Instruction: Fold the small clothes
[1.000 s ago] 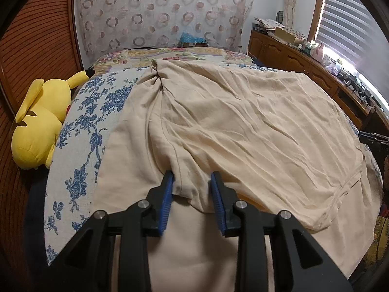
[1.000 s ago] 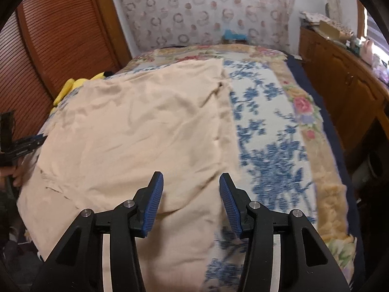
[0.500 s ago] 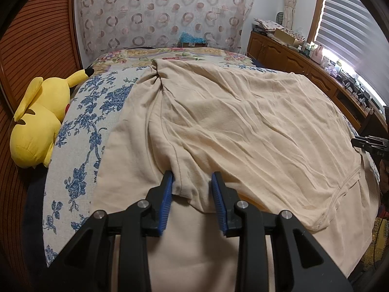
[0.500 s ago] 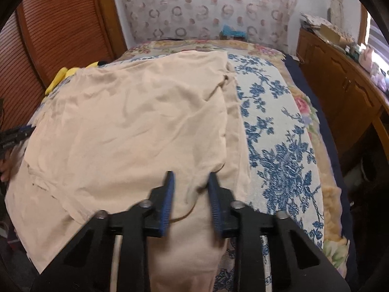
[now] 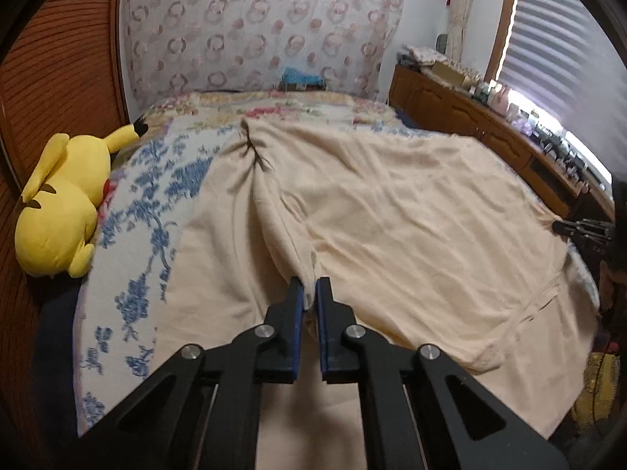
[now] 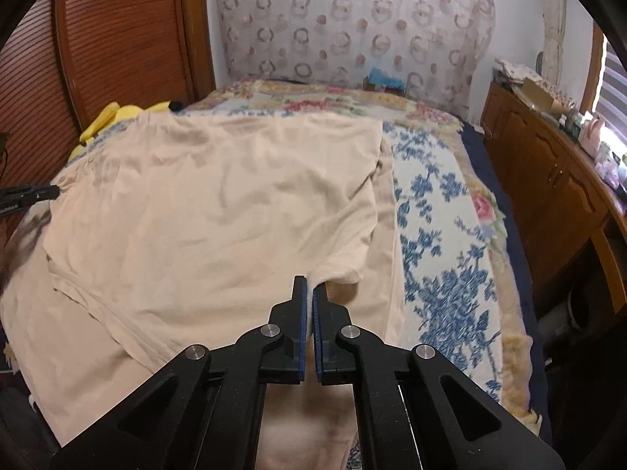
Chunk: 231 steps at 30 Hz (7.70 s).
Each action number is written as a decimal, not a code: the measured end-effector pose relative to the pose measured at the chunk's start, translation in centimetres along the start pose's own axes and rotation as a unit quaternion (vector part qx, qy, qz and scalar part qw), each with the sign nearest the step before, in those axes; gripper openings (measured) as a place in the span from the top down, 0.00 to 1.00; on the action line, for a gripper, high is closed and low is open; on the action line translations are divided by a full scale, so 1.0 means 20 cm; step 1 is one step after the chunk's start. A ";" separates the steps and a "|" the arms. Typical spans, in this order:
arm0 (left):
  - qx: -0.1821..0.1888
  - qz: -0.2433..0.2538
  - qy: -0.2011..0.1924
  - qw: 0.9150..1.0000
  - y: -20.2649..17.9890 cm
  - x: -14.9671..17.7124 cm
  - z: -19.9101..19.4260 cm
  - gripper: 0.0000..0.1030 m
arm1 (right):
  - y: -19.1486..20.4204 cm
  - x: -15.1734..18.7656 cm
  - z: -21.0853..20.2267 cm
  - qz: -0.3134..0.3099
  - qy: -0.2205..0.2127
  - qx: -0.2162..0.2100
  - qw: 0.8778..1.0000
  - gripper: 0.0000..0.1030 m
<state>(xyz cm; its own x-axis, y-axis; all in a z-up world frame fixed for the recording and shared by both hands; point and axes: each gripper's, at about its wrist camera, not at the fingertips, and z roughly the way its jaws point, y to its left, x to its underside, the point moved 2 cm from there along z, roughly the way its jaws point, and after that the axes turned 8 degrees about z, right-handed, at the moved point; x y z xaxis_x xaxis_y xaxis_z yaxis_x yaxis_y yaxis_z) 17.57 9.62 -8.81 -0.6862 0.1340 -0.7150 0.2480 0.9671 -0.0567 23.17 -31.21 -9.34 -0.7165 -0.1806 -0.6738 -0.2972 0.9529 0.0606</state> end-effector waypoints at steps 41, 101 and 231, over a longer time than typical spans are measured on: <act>-0.007 -0.017 0.014 1.000 0.06 0.41 -0.51 0.88 | 0.26 0.49 -0.46 -0.021 0.067 -0.063 0.996 1.00; -0.058 -0.060 0.016 0.996 0.17 0.58 -0.37 0.39 | 0.51 0.42 -0.07 -0.025 -0.029 -0.043 0.998 0.52; 0.061 0.078 0.008 0.995 -0.19 -0.18 0.11 0.41 | 0.72 -0.27 0.27 -0.106 0.038 -0.167 0.979 0.95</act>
<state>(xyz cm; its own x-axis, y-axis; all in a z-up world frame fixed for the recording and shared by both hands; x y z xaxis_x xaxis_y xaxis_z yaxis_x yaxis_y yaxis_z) 20.55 4.96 -7.55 -0.6431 0.2855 -0.7106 0.4332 0.9008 -0.0302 26.23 -15.14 -8.77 -0.6572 -0.3964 -0.6411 -0.6259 0.7609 0.1712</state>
